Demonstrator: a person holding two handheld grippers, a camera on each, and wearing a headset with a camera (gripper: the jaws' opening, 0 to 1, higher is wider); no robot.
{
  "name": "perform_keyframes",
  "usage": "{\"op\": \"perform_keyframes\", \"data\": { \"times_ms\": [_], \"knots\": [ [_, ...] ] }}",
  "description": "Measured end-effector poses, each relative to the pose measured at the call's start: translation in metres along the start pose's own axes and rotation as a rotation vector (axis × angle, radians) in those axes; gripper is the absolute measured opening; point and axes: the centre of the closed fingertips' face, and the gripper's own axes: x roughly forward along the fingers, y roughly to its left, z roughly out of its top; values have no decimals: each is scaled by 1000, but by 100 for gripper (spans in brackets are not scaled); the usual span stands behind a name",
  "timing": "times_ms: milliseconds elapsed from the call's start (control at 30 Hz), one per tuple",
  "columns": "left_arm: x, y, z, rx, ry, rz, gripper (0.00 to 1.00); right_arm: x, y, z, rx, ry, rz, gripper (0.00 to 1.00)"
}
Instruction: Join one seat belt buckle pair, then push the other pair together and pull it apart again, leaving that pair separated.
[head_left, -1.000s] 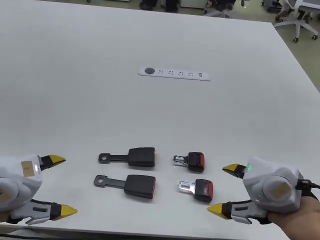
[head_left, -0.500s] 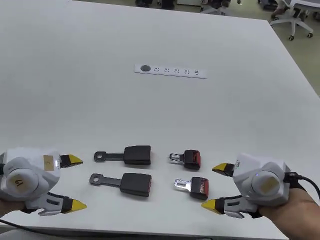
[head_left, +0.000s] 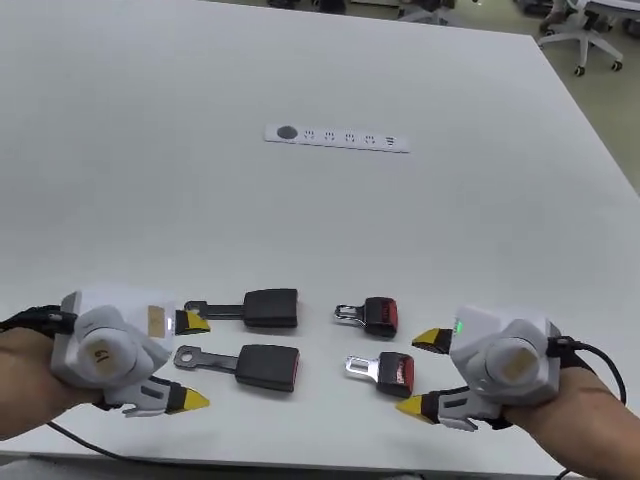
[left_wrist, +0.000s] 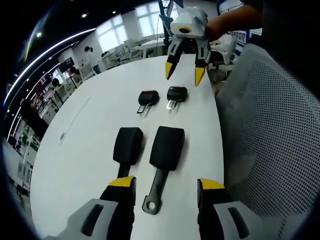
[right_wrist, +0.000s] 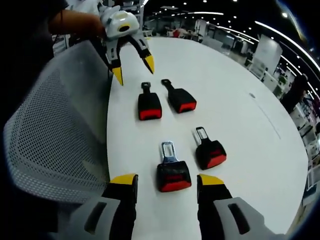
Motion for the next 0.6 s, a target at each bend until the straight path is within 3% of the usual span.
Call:
{"op": "perform_keyframes", "data": {
  "times_ms": [333,600],
  "knots": [
    [18,4,13,12,-1,-37,45,7,-2,-2,-11,21,21,42],
    [34,5,16,3,6,-68,43,15,-4,-4,-17,32,40,41]
  ]
}}
